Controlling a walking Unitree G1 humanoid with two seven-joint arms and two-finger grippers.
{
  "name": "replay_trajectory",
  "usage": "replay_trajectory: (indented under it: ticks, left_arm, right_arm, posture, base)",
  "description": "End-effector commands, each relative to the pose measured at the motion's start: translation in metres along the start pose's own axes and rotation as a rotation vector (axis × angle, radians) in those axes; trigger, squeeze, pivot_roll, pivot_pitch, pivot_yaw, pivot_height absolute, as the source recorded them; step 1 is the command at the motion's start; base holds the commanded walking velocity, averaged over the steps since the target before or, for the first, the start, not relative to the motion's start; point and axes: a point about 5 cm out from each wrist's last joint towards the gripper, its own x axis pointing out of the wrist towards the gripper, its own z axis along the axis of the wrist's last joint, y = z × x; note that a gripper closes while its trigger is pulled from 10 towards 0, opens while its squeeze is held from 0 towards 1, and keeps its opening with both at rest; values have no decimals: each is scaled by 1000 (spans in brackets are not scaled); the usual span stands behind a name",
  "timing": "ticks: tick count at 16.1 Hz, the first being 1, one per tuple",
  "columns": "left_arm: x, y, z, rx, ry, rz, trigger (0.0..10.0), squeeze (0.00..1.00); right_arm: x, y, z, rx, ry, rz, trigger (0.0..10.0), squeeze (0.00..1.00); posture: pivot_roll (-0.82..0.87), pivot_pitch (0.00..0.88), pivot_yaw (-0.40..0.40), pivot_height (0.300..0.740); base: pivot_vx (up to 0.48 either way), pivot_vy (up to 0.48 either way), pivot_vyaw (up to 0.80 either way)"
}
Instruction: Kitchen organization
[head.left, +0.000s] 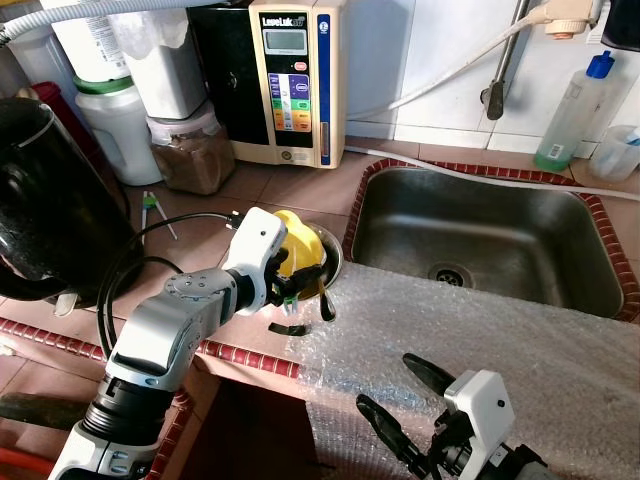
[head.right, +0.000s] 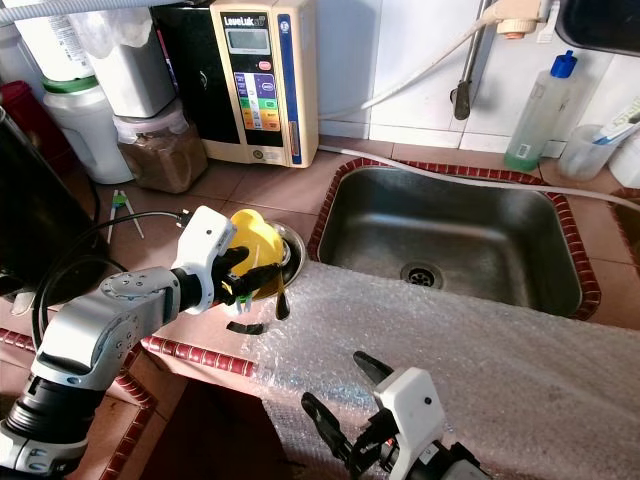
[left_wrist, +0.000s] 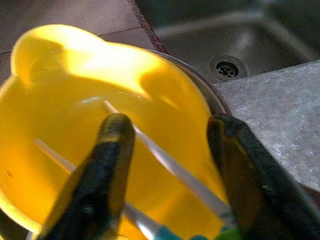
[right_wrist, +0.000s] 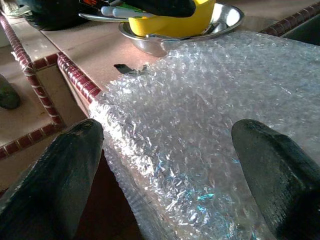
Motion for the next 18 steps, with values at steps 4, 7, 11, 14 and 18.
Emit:
replay_trajectory:
  ticks: [4,7,11,14,18]
  left_arm:
    - [1,3,5,19,-4,9,0,0]
    - [0,3,7,16,-18,2,0,0]
    - [0,4,10,12,-31,2,0,0]
    - [1,5,12,10,-47,5,0,0]
    - [-1,9,18,10,-105,25,0,0]
  right_arm:
    - [1,0,4,-19,-12,0,10000,0]
    - [1,-1,4,-23,-11,2,10000,0]
    - [1,-2,4,-24,-11,0,10000,0]
    - [1,-2,4,-22,-10,-4,10000,0]
    - [2,-8,7,-23,-25,-14,10000,0]
  posture:
    - [-5,54,82,740]
    - [-4,51,80,740]
    - [-7,52,81,740]
    - [-9,52,80,740]
    - [-8,50,76,740]
  base:
    - [0,0,0]
    - [0,0,0]
    - [0,0,0]
    - [0,0,0]
    - [0,0,0]
